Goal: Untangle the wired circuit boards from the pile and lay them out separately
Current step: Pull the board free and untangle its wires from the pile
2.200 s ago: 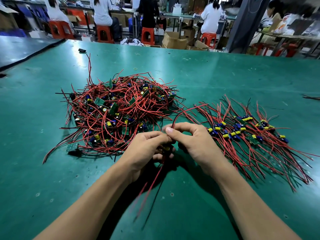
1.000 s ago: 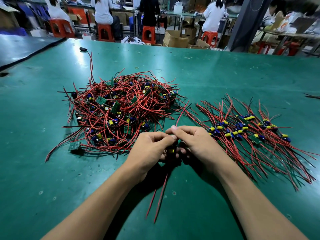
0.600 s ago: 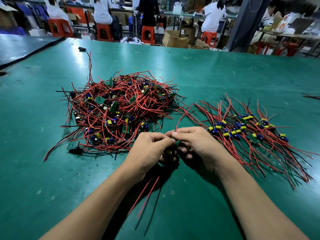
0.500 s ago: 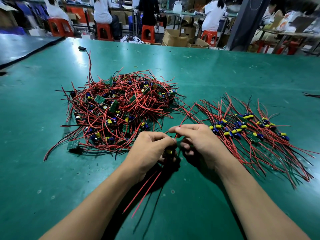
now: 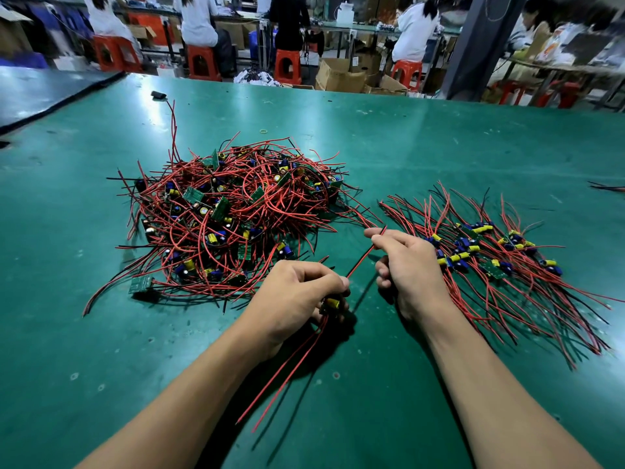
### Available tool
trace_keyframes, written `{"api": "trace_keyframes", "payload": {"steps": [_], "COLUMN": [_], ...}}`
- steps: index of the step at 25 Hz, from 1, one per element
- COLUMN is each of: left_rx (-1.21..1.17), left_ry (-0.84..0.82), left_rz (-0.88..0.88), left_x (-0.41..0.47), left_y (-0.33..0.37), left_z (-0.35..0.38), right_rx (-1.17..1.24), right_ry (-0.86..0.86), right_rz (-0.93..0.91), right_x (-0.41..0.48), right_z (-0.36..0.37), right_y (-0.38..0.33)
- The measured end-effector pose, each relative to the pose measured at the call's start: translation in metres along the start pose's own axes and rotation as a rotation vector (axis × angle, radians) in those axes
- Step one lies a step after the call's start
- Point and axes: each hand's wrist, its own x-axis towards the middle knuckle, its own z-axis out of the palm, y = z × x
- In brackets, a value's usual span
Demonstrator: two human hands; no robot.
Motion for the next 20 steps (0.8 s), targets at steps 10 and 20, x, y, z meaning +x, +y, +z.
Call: {"api": "trace_keyframes", "payload": {"steps": [10,20], "left_rx": [-0.019,-0.098], "left_ry": [-0.013,0.040], "left_rz": [-0.004,0.009], "left_x": [0.004,0.007], "left_y": [-0.002,-0.008], "left_z": [-0.001,-0.002], "right_rx": [-0.170,0.014], "right_ry": [0.122,0.054], "right_rz": [-0.230,-0.097], "right_x": [0.012,0.000], "right_z": [-0.004,-0.004], "right_y": [0.012,0.001]}}
